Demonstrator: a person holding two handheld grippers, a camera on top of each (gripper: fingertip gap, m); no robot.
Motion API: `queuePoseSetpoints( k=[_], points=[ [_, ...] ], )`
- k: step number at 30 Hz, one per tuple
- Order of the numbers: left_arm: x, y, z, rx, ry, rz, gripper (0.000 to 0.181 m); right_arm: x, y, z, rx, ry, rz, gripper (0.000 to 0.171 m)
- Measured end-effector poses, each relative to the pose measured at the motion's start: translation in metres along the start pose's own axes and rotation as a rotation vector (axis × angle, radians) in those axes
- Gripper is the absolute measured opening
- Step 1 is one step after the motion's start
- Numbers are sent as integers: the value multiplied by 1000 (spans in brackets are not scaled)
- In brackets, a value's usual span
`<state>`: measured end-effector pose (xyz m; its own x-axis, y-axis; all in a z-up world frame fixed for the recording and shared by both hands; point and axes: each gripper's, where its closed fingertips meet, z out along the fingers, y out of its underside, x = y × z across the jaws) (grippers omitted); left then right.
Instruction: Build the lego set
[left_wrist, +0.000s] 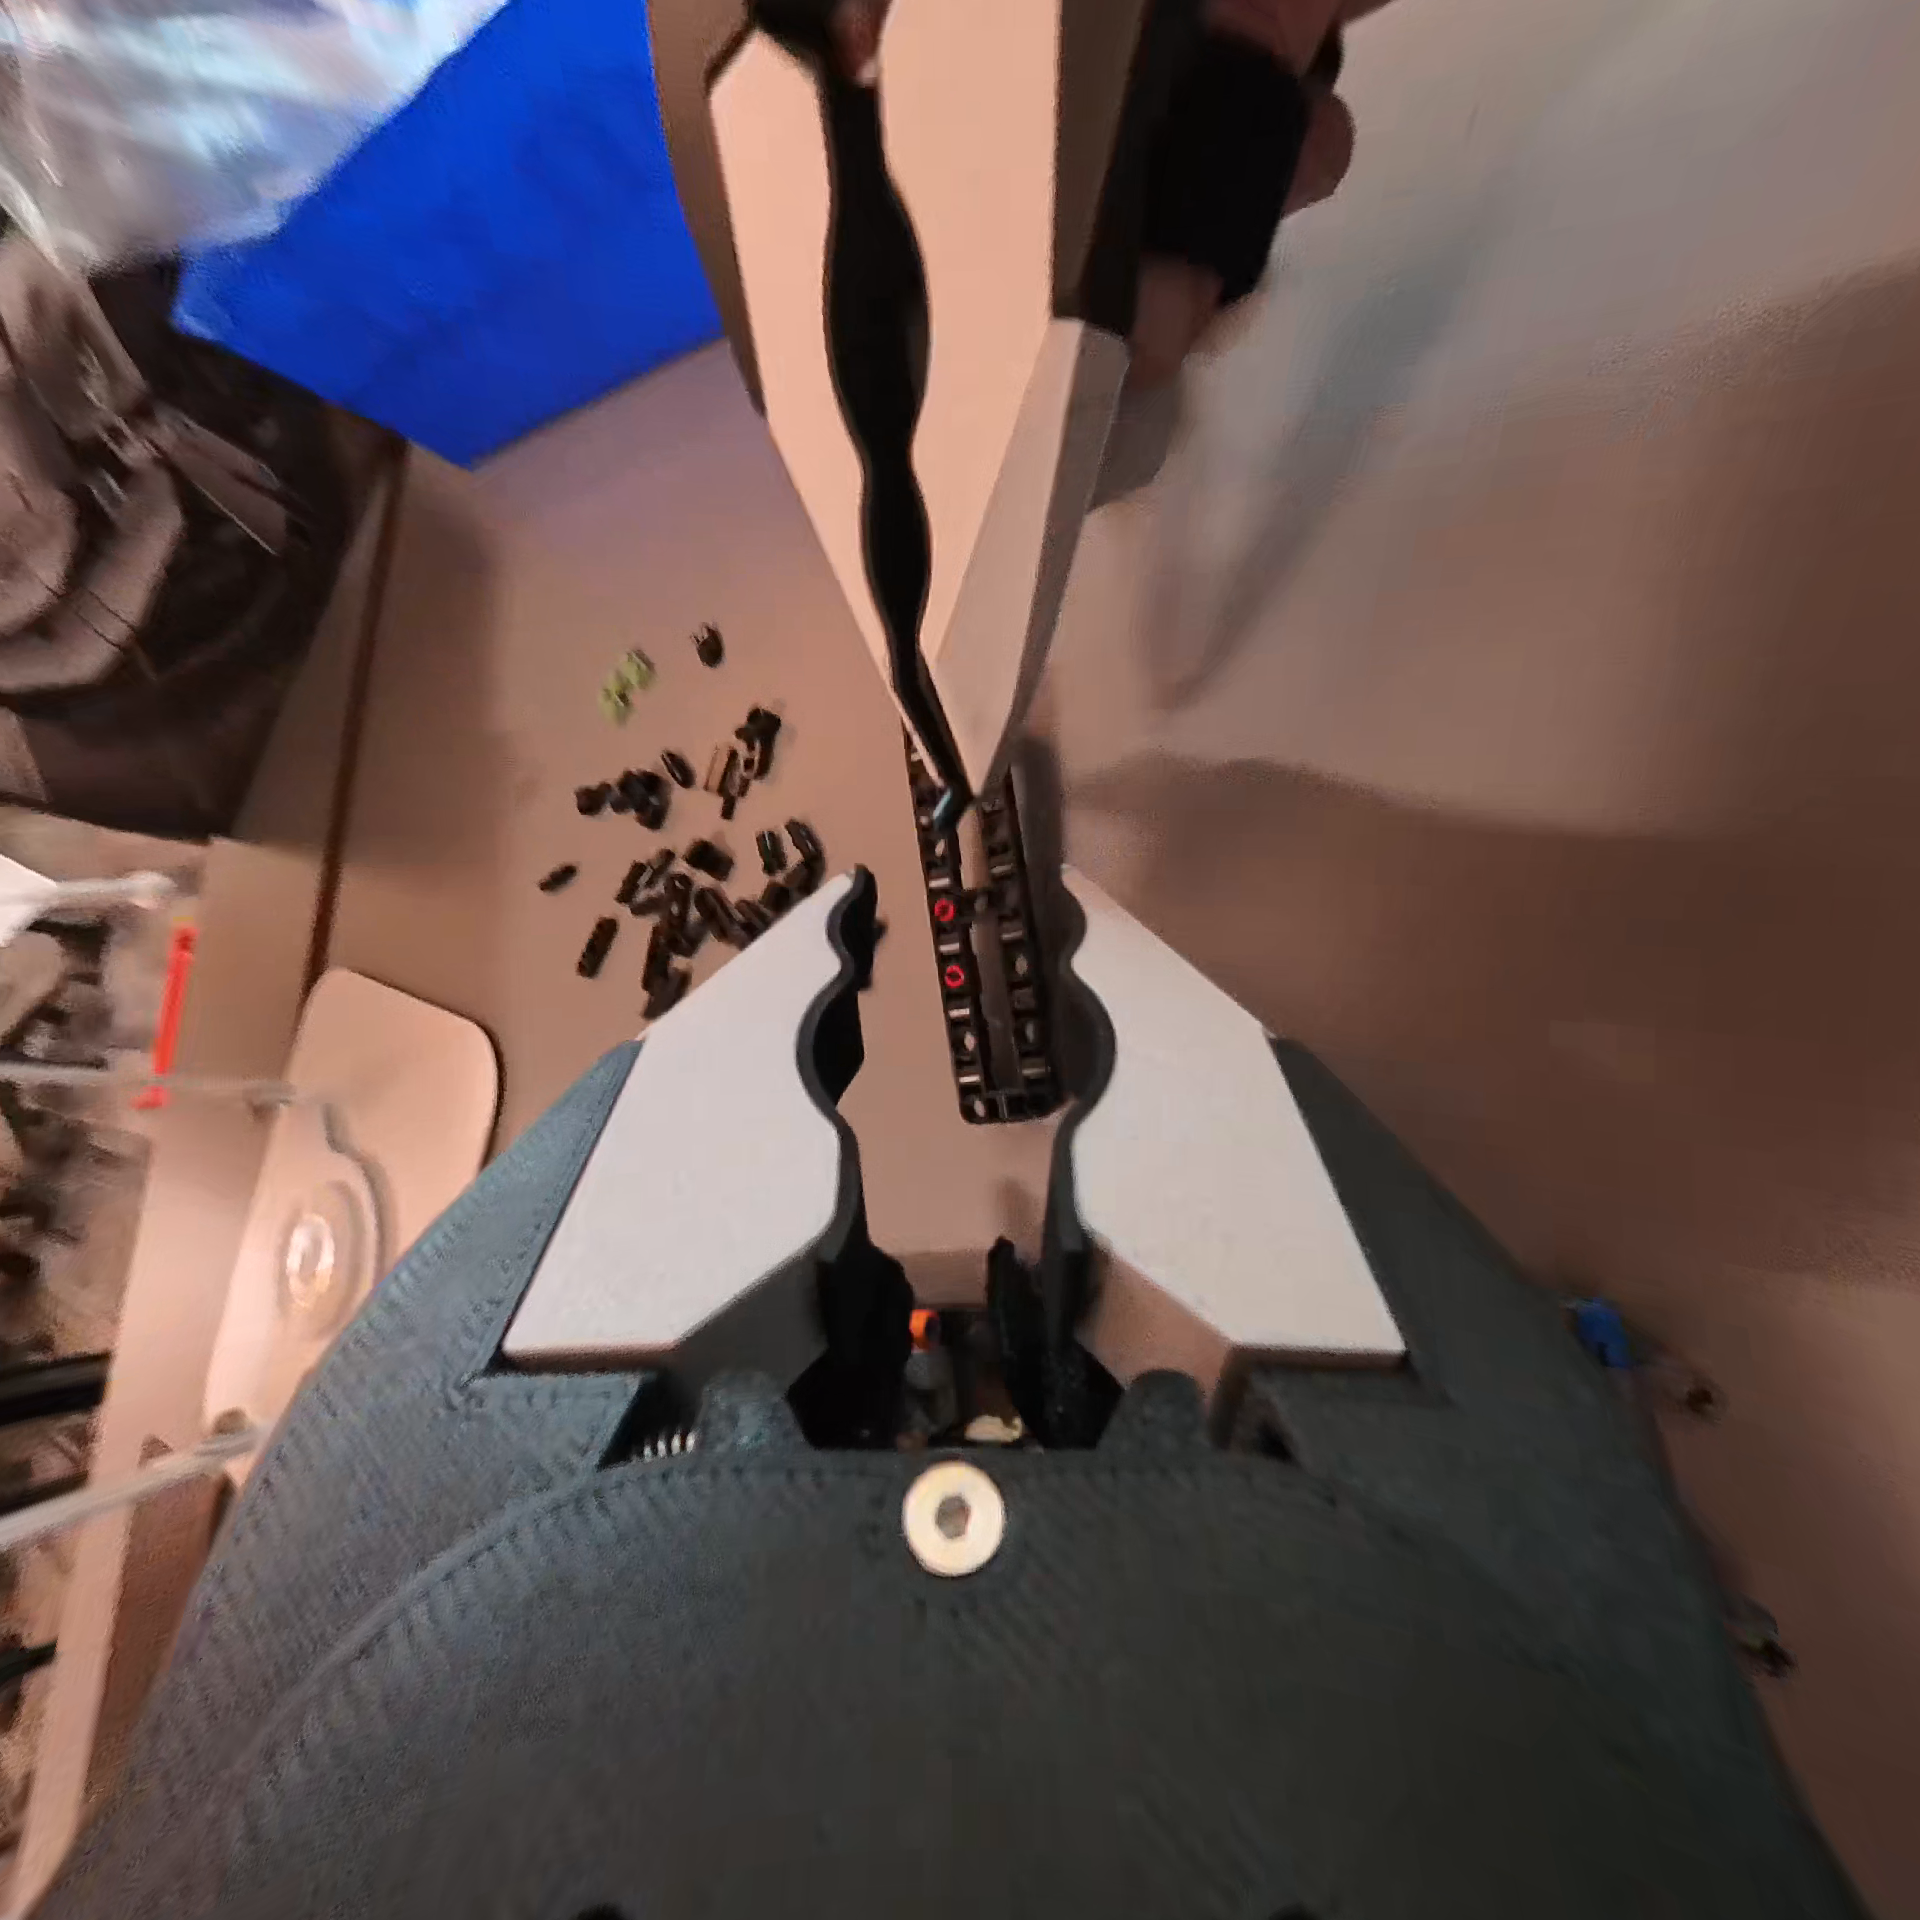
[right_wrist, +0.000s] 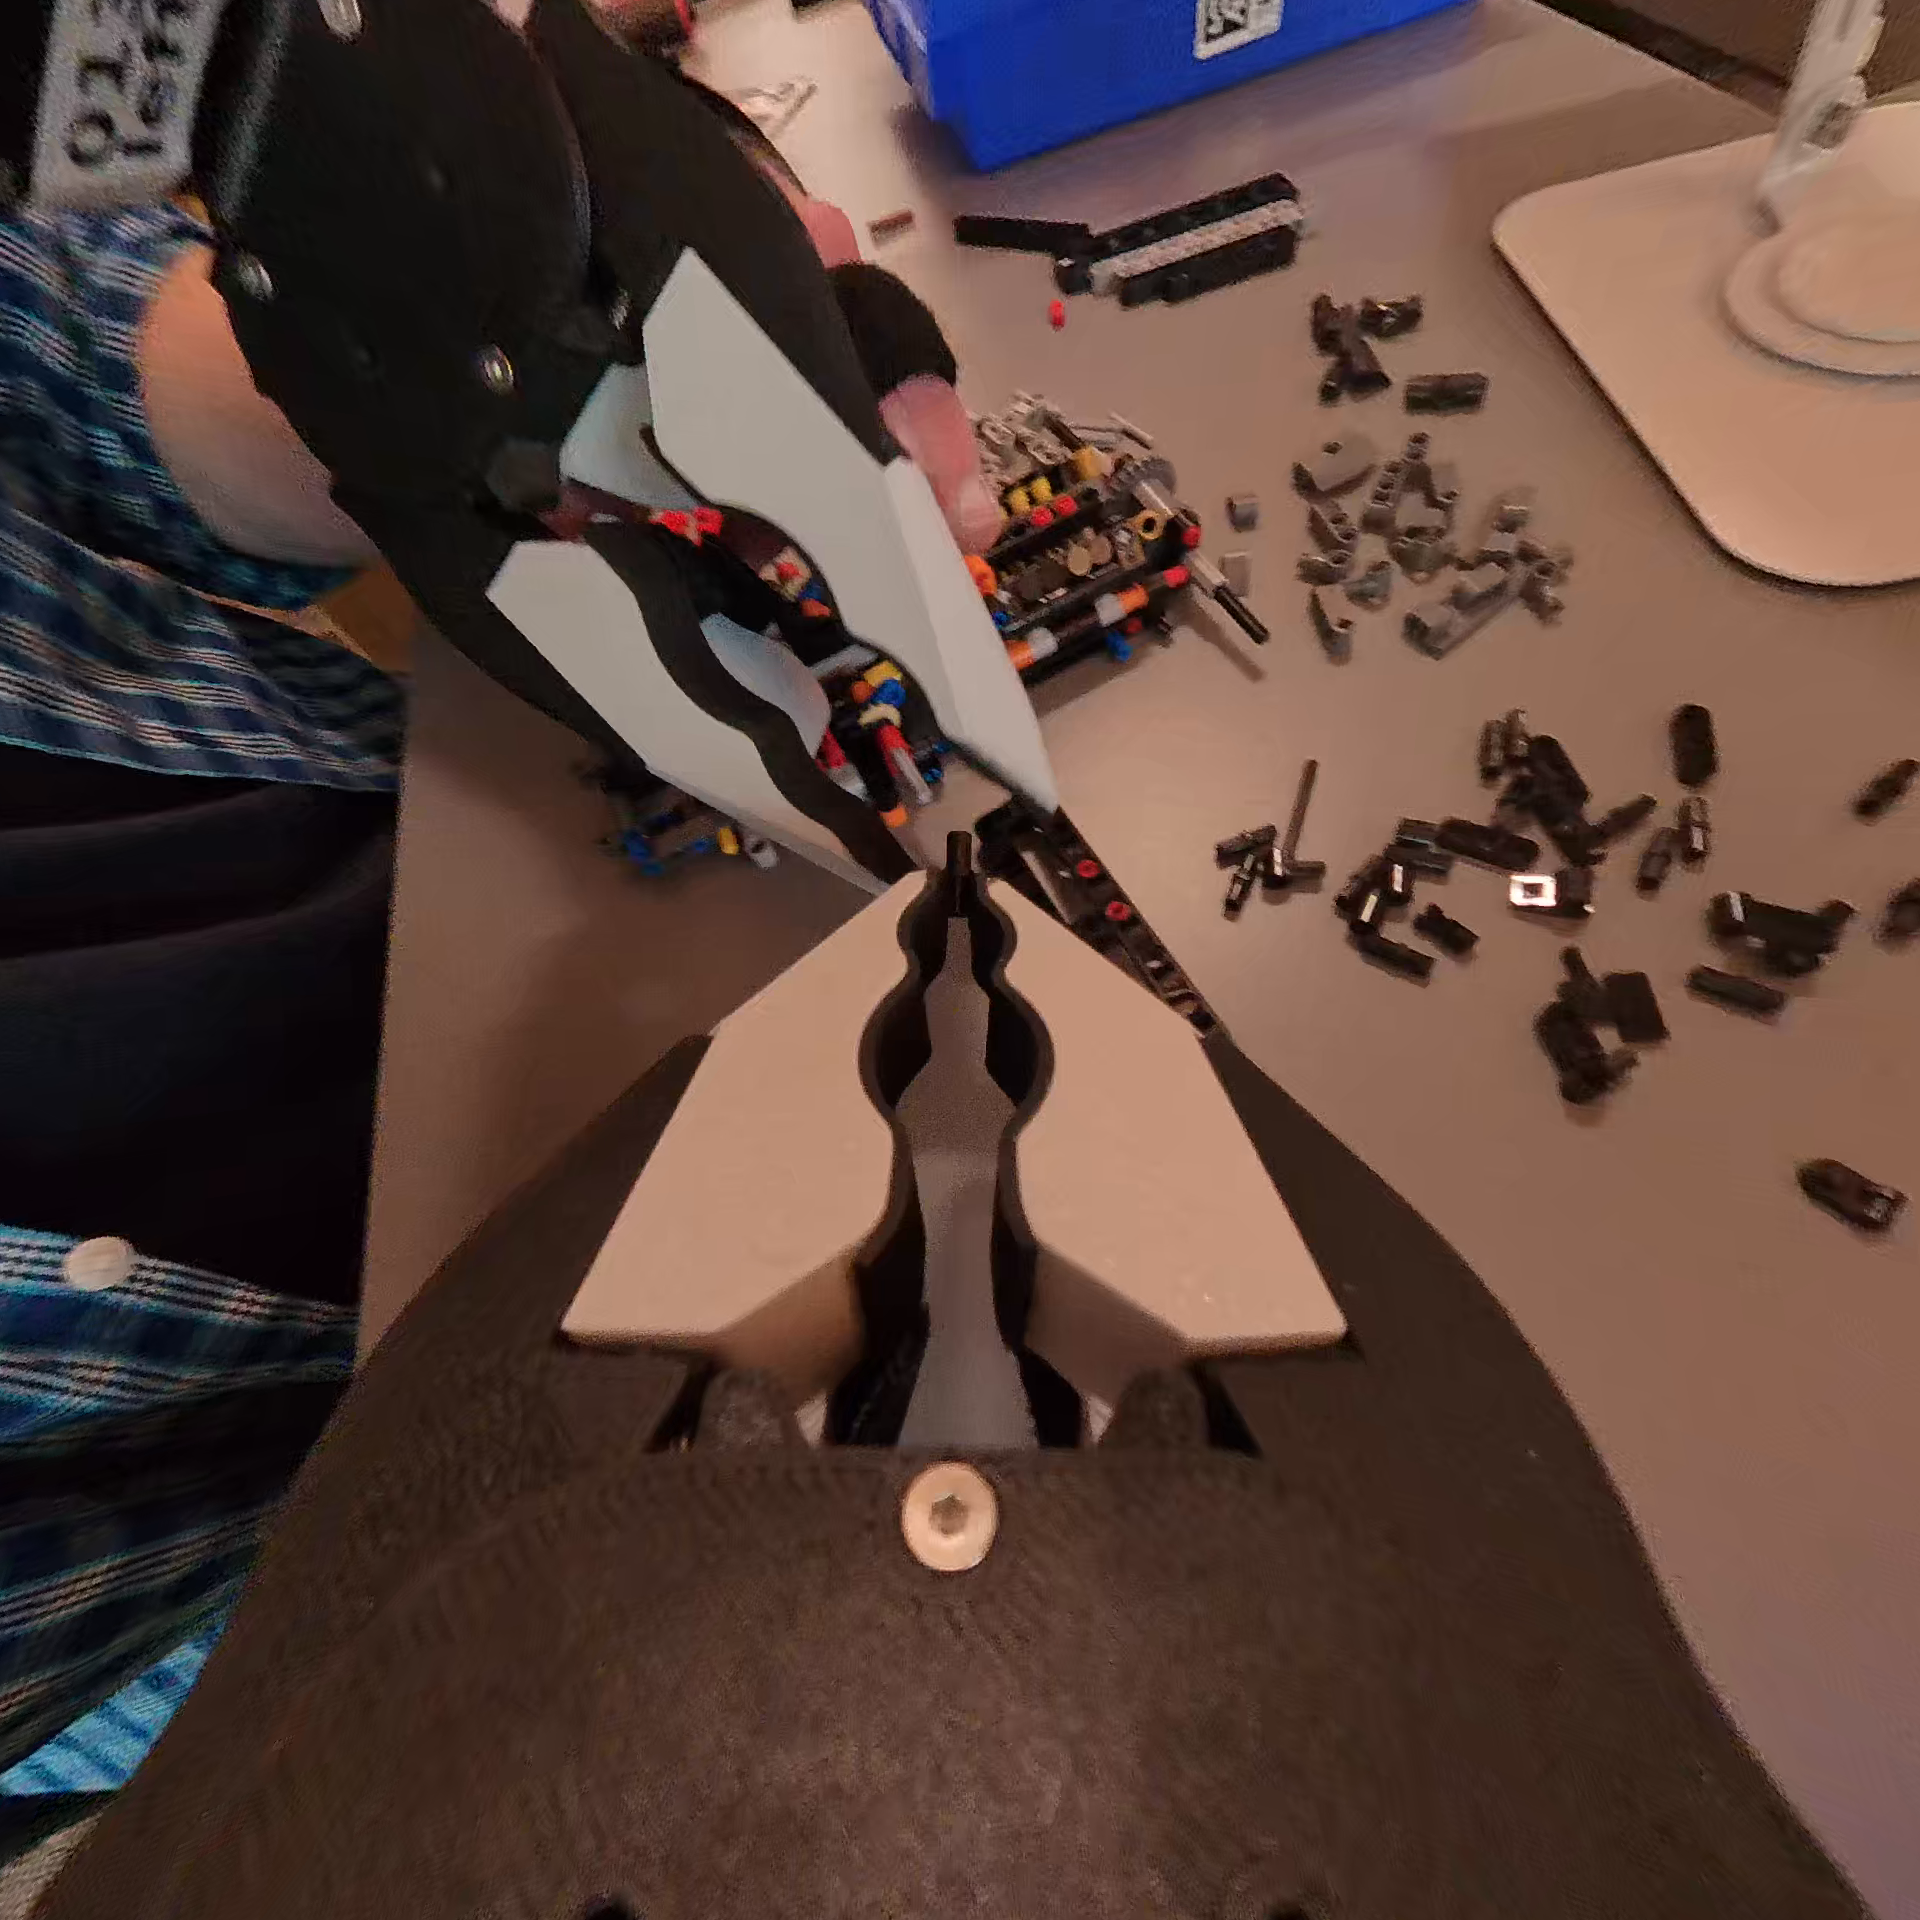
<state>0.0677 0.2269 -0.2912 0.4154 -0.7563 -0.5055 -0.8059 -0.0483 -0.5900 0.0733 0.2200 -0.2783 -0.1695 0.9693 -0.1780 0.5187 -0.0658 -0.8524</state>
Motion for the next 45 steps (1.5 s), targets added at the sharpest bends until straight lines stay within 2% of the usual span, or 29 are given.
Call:
queuePoseSetpoints(
  k=[1,4,10,17,22,28,36,40,45],
  points=[
    [2,-4,-1,18,-7,30,26,-3,-2,0,8,-24,8,1],
    [2,-8,-2,28,-51,105,13,-10,-6,-1,16,-77,27,1],
    [1,-10,-6,54,-112,163,2,-14,-8,0,23,-111,62,1],
    [-6,-10,-8,90,-116,64,1,-9,-19,-1,81,-86,84,2],
    [-14,-12,-12,144,-116,-12,1,-6,-21,-4,120,-80,91,9],
    [-12,-14,-13,170,-96,-28,1,-8,-27,-4,161,-104,97,1],
    [-11,-13,-11,174,-46,-77,2,-7,-26,-6,153,-90,82,1],
    [-10,-10,-10,163,-45,-79,8,-9,-26,-7,152,-98,85,1],
    [-11,-14,-13,153,-108,12,6,-8,-25,-7,135,-101,105,1]
  ],
)
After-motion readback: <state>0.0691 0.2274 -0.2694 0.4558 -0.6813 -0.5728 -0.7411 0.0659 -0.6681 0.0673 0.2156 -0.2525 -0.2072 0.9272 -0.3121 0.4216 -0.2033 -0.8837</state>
